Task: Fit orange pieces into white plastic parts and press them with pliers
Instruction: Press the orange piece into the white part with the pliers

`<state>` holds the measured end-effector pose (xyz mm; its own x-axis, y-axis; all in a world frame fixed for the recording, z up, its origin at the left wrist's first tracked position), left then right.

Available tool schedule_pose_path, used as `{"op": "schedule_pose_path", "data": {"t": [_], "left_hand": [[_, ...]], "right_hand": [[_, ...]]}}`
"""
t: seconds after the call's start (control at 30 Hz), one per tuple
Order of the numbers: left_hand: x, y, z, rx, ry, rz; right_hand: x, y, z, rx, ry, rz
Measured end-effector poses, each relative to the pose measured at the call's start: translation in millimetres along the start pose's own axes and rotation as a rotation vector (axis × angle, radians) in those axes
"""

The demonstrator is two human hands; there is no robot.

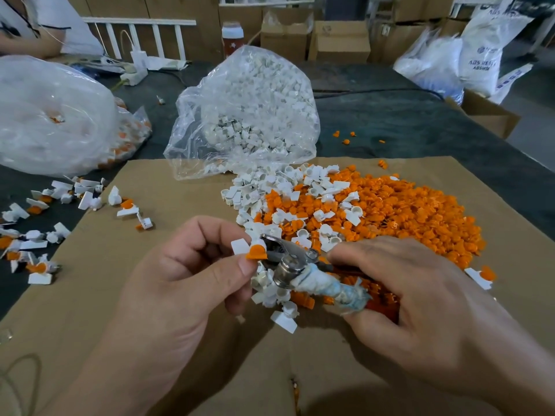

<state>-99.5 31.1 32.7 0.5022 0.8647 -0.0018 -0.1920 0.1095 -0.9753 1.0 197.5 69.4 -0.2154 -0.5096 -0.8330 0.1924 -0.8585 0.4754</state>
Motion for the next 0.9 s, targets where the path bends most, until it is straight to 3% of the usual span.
{"op": "schedule_pose_path", "data": {"t": [0.63,0.9], "left_hand": [[-4.8,-6.2,-2.1,0.077,-0.054,0.227],[-5.8,-5.2,-1.8,0.073,-0.073,0.218]], "right_hand": [[-0.1,-6.3,-1.8,0.005,0.021,-0.001],[-0.6,-5.8,-0.9,0.005,0.021,0.001]]}}
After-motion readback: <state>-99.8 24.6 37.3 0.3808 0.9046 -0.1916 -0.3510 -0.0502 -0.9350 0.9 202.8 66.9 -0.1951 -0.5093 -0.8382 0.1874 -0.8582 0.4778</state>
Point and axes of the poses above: each hand's wrist, its own z-axis towards the middle knuckle, its own x-axis out of the palm, y = z × x, the point moved 8 cm from there along z, towards the middle knuckle, and after that the axes turned 9 degrees about z, right-handed, at the moved point
